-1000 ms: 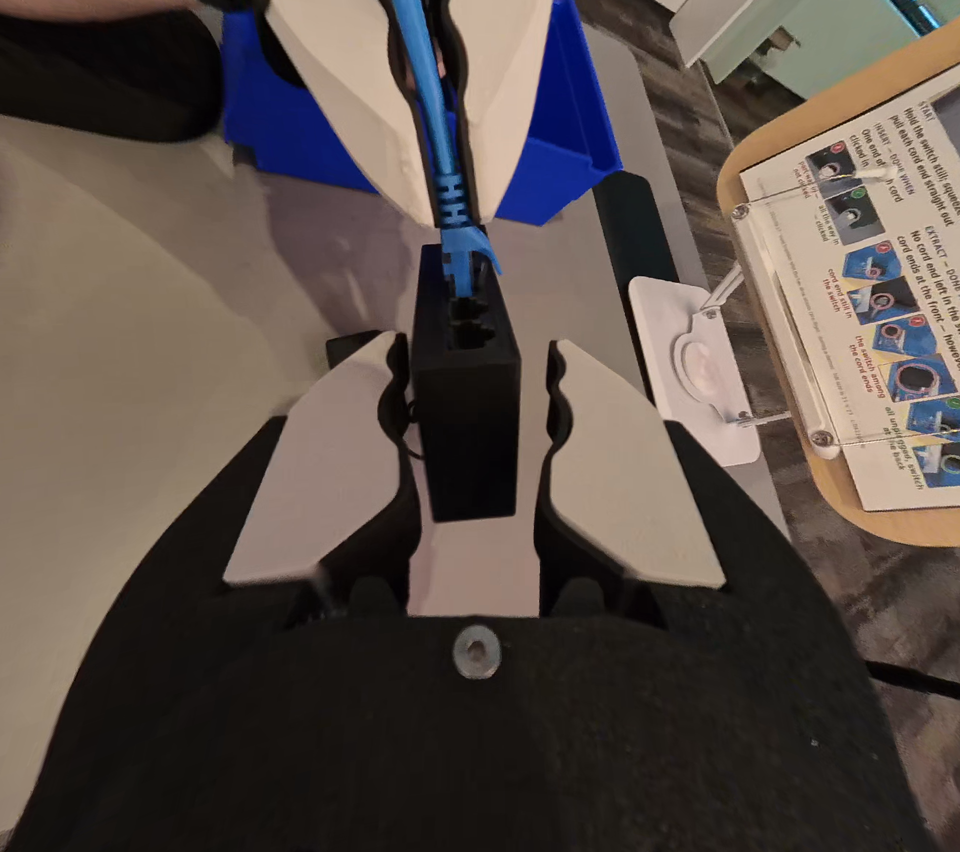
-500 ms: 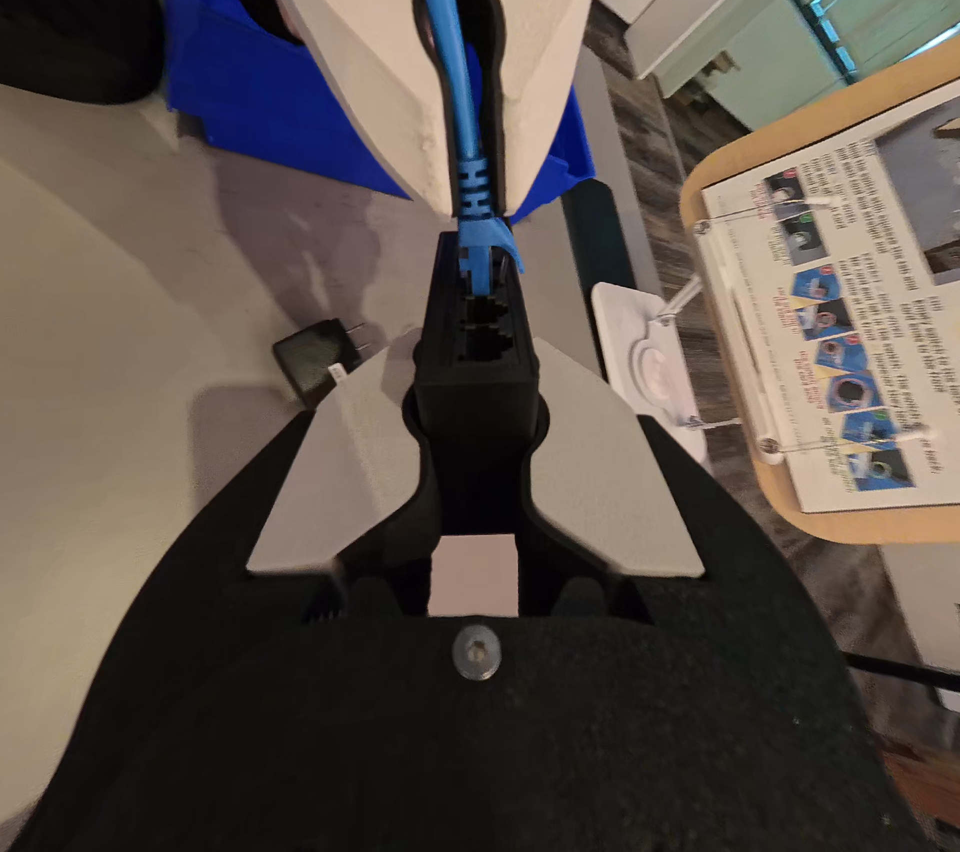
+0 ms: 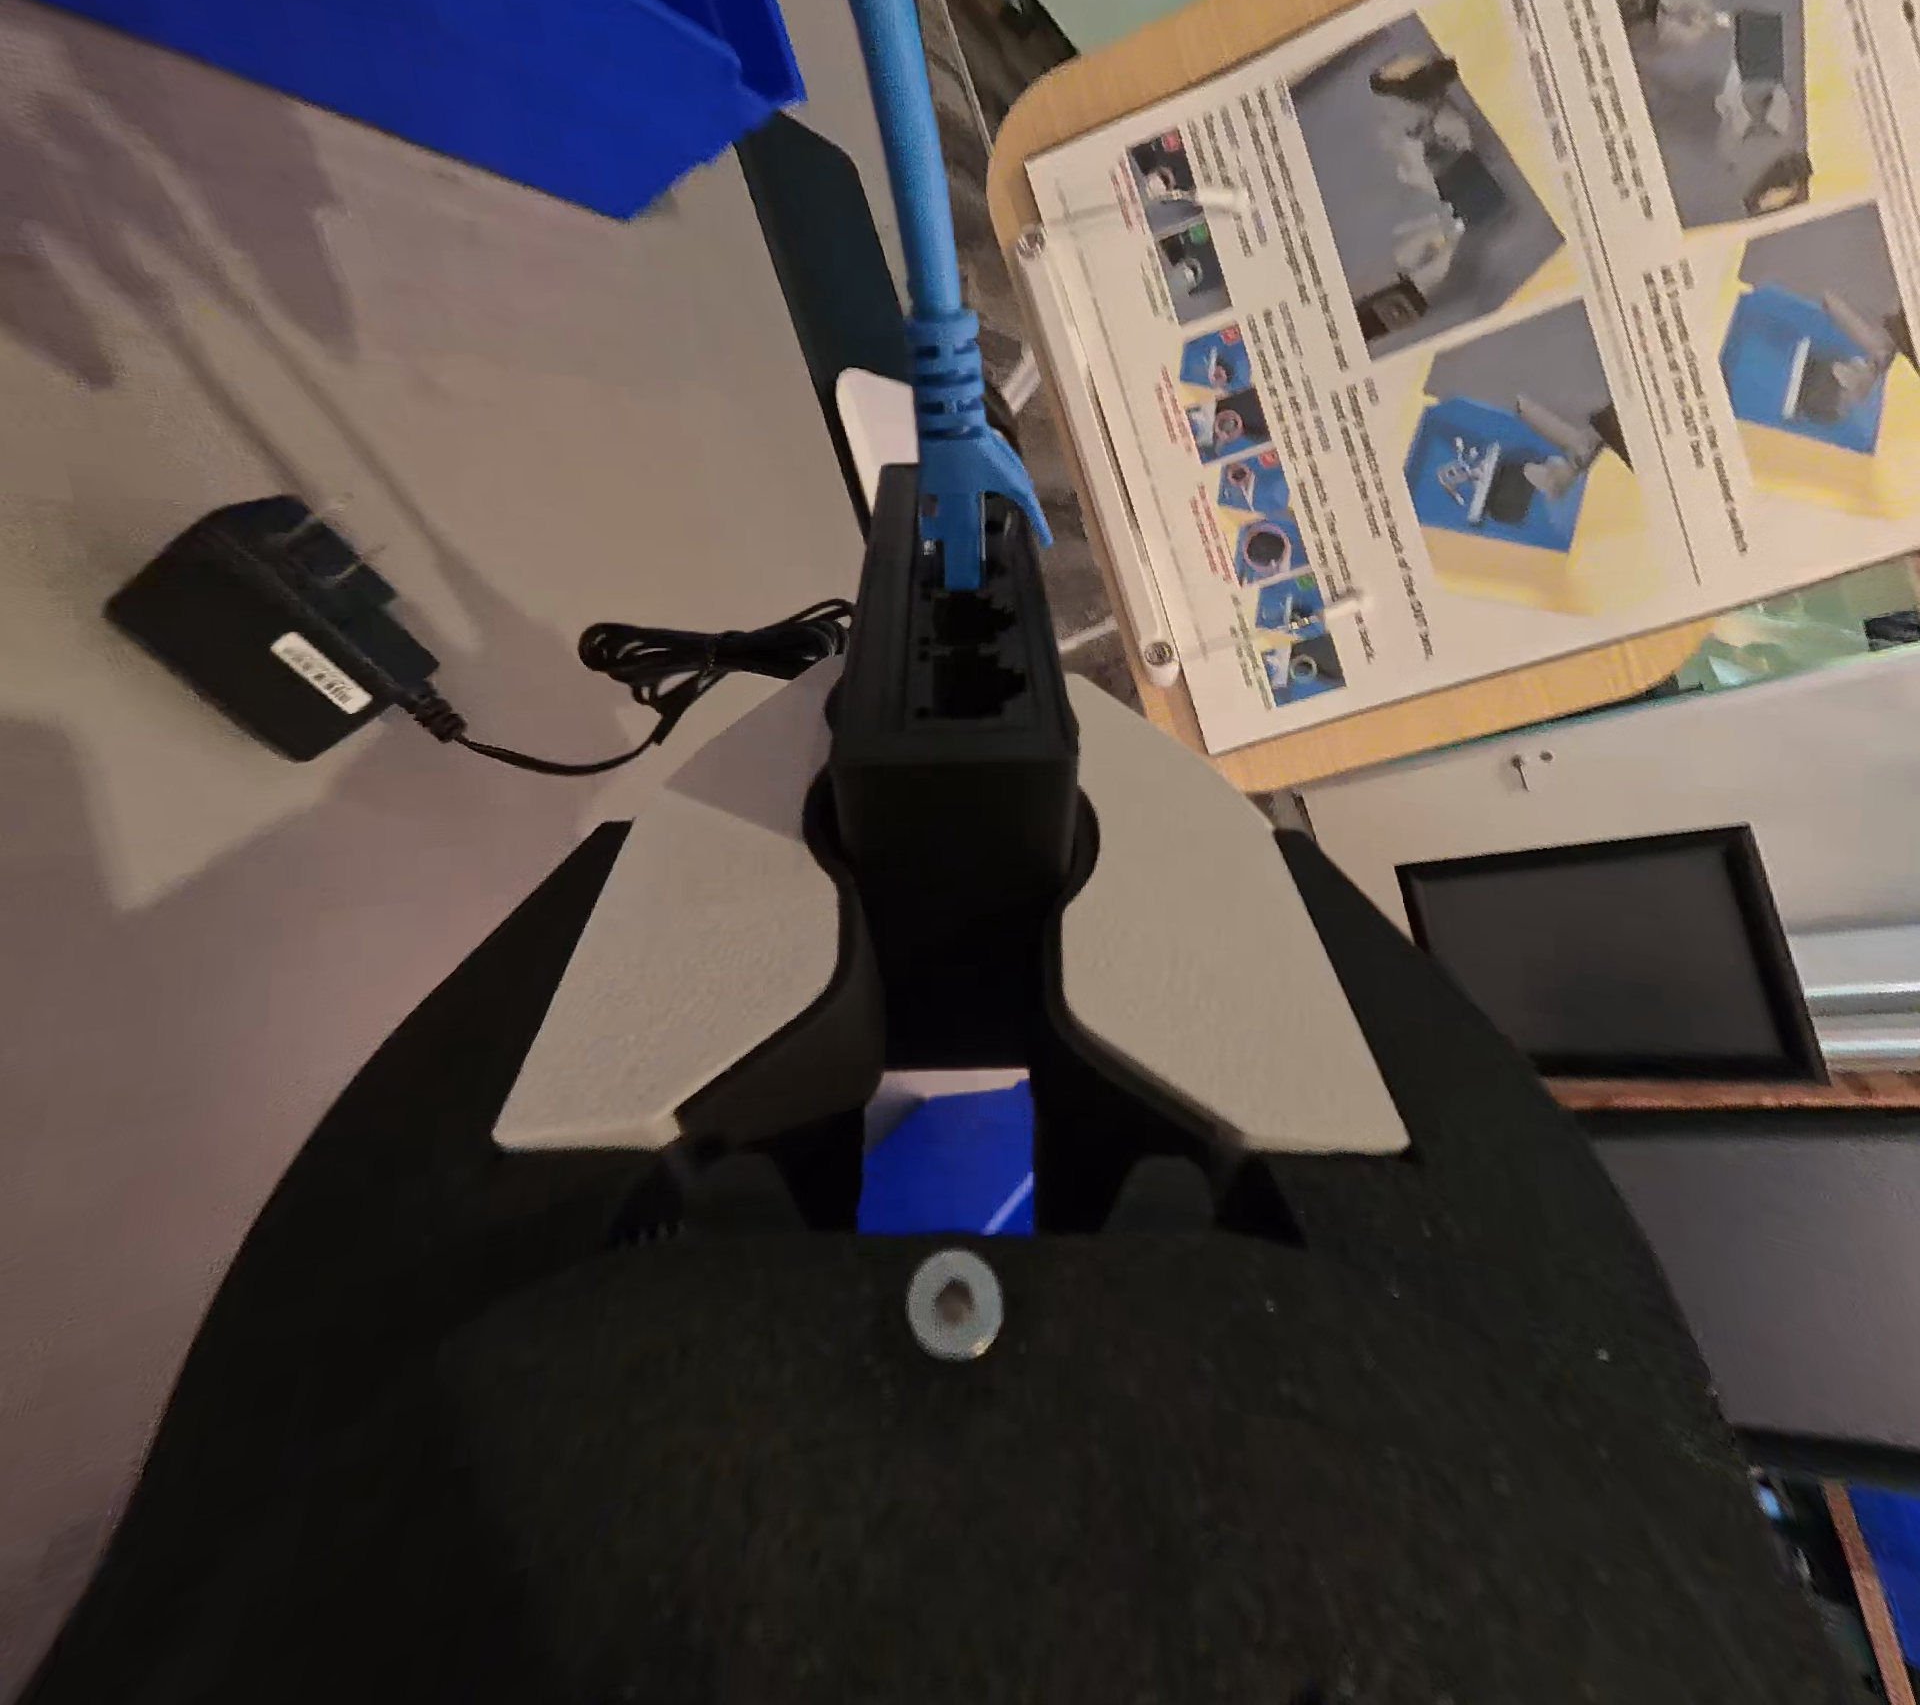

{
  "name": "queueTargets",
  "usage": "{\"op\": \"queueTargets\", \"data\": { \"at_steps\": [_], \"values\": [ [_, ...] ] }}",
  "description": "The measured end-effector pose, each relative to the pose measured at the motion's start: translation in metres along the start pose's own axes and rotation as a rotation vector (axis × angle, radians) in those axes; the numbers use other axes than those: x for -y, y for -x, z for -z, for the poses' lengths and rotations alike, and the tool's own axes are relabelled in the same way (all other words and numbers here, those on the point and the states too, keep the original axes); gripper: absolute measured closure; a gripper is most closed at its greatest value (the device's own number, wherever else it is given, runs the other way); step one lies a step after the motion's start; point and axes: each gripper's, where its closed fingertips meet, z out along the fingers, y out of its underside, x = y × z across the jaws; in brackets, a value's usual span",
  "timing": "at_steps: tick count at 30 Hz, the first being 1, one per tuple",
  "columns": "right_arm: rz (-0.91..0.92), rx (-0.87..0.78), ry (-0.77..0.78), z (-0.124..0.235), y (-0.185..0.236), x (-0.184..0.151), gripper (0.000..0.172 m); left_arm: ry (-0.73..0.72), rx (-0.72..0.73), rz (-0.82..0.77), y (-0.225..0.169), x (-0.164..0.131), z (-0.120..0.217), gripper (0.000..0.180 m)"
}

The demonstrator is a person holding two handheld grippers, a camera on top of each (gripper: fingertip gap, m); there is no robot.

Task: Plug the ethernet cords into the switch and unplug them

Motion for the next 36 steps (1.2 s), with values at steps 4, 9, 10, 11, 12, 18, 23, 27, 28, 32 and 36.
{"op": "queueTargets", "data": {
  "at_steps": [4, 9, 10, 11, 12, 18, 23, 27, 28, 32, 36],
  "values": [
    [-0.039, -0.041, 0.069, -0.004, -0.014, -0.02, 0.141, 0.039, 0.122, -0.05, 0.015, 0.017, 0.037, 0.128],
    [-0.038, -0.068, 0.137, -0.012, -0.022, -0.035, 0.141, 0.042, 0.196, -0.148, 0.009, 0.066, 0.057, 0.132],
    [-0.031, -0.061, 0.145, -0.012, -0.021, -0.035, 0.141, 0.055, 0.18, -0.177, 0.001, 0.073, 0.048, 0.133],
    [-0.023, -0.053, 0.149, -0.013, -0.018, -0.034, 0.141, 0.067, 0.162, -0.205, -0.007, 0.077, 0.036, 0.134],
    [-0.012, -0.043, 0.154, -0.013, -0.016, -0.034, 0.141, 0.078, 0.139, -0.227, -0.015, 0.079, 0.022, 0.134],
    [0.006, -0.037, 0.148, -0.012, -0.011, -0.032, 0.141, 0.074, 0.068, -0.252, -0.035, 0.051, -0.057, 0.138],
    [0.02, -0.057, 0.141, -0.01, -0.013, -0.033, 0.141, 0.027, 0.066, -0.304, -0.026, 0.047, -0.073, 0.15],
    [0.042, -0.082, 0.149, -0.01, -0.016, -0.034, 0.141, 0.138, 0.102, -0.37, -0.013, 0.03, -0.085, 0.146],
    [0.044, -0.091, 0.147, -0.01, -0.018, -0.035, 0.141, 0.167, 0.102, -0.383, -0.011, 0.026, -0.086, 0.145],
    [0.064, -0.128, 0.145, -0.009, -0.02, -0.034, 0.141, 0.261, 0.143, -0.439, 0.002, 0.016, -0.09, 0.143],
    [0.07, -0.118, 0.172, -0.013, -0.017, -0.039, 0.141, 0.206, 0.149, -0.431, 0.004, 0.02, -0.092, 0.147]
  ]
}}
